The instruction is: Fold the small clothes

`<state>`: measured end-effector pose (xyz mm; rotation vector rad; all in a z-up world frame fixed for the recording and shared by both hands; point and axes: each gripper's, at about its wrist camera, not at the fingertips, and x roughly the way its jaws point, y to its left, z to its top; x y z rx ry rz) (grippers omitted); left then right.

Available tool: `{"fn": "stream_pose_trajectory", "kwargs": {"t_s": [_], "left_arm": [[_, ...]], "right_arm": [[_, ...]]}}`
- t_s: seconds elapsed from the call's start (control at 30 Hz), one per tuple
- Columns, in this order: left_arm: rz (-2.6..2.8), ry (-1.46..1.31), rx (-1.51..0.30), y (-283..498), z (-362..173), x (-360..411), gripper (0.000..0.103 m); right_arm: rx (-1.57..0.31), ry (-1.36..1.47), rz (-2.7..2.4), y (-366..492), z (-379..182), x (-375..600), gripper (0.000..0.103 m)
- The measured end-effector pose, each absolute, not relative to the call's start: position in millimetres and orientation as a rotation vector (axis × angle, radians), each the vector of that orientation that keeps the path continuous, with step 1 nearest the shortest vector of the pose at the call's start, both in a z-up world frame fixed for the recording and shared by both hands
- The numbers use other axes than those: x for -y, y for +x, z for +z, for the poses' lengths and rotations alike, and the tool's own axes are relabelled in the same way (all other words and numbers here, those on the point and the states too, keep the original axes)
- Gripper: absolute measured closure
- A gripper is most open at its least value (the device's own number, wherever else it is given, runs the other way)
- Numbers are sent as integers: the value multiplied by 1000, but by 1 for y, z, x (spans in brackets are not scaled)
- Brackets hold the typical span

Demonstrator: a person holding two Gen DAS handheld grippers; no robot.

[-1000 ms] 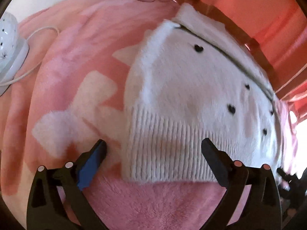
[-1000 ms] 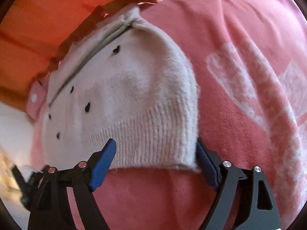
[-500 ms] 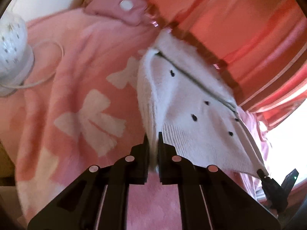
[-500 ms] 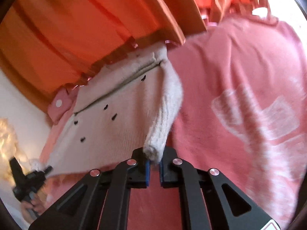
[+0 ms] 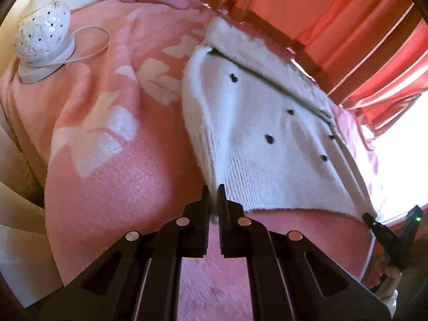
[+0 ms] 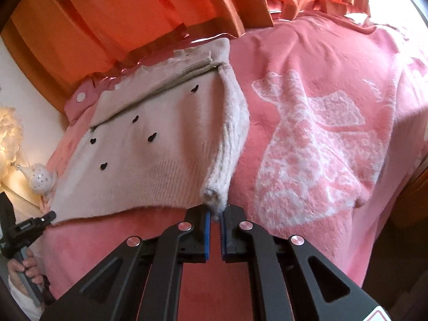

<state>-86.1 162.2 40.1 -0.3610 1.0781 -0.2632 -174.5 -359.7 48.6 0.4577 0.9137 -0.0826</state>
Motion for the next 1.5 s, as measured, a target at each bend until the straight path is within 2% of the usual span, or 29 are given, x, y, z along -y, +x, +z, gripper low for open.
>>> {"fn": "stream_pose_trajectory", "kwargs": {"t_s": [0.2, 0.3, 0.37, 0.43, 0.6, 0.8, 0.87, 0.93, 1.0, 1.03, 1.07, 1.1, 1.13, 1.2, 1.23, 1.33, 1.5], "left_arm": [[-260, -363, -1102, -68, 40, -153, 88], [-289, -336, -1102, -62, 40, -139, 67], [-311, -304, -1096, -59, 40, -127, 41], [-293, -268, -1098, -55, 38, -112, 28], [-195, -325, -1062, -57, 46, -117, 26], [-92, -201, -1026, -59, 43, -125, 23], [-93, -156, -1023, -57, 39, -117, 11], [-79, -137, -1020, -56, 36, -113, 7], [-62, -122, -1017, -52, 34, -108, 6], [-66, -121, -1014, -50, 34, -107, 7], [-74, -124, -1010, -49, 34, -105, 15], [-109, -138, -1011, -47, 34, -105, 25], [-180, -197, -1047, -41, 30, -106, 51], [-228, -341, -1135, -30, 16, -116, 74], [-238, -389, -1153, -28, 12, -121, 103], [-258, -418, -1102, -40, 28, -135, 103], [-268, -355, -1012, -86, 71, -162, 103]], "right_arm": [[-940, 444, -111, -156, 49, 350, 94], [-948, 405, -128, -153, 49, 343, 93], [-947, 397, -132, -149, 49, 340, 89], [-949, 395, -136, -146, 50, 339, 82], [-918, 429, -141, -155, 56, 345, 60], [-890, 433, -148, -157, 55, 350, 58], [-894, 404, -147, -150, 54, 342, 50], [-899, 371, -159, -144, 53, 336, 45], [-904, 334, -170, -137, 51, 330, 46], [-905, 325, -167, -134, 50, 329, 54], [-908, 327, -160, -131, 49, 329, 62], [-913, 339, -152, -129, 48, 330, 79], [-919, 364, -137, -127, 48, 332, 92], [-897, 438, -113, -129, 49, 340, 93], [-882, 450, -107, -131, 53, 342, 94], [-820, 466, -85, -153, 74, 349, 96], [-843, 431, -100, -196, 91, 359, 97]]}}
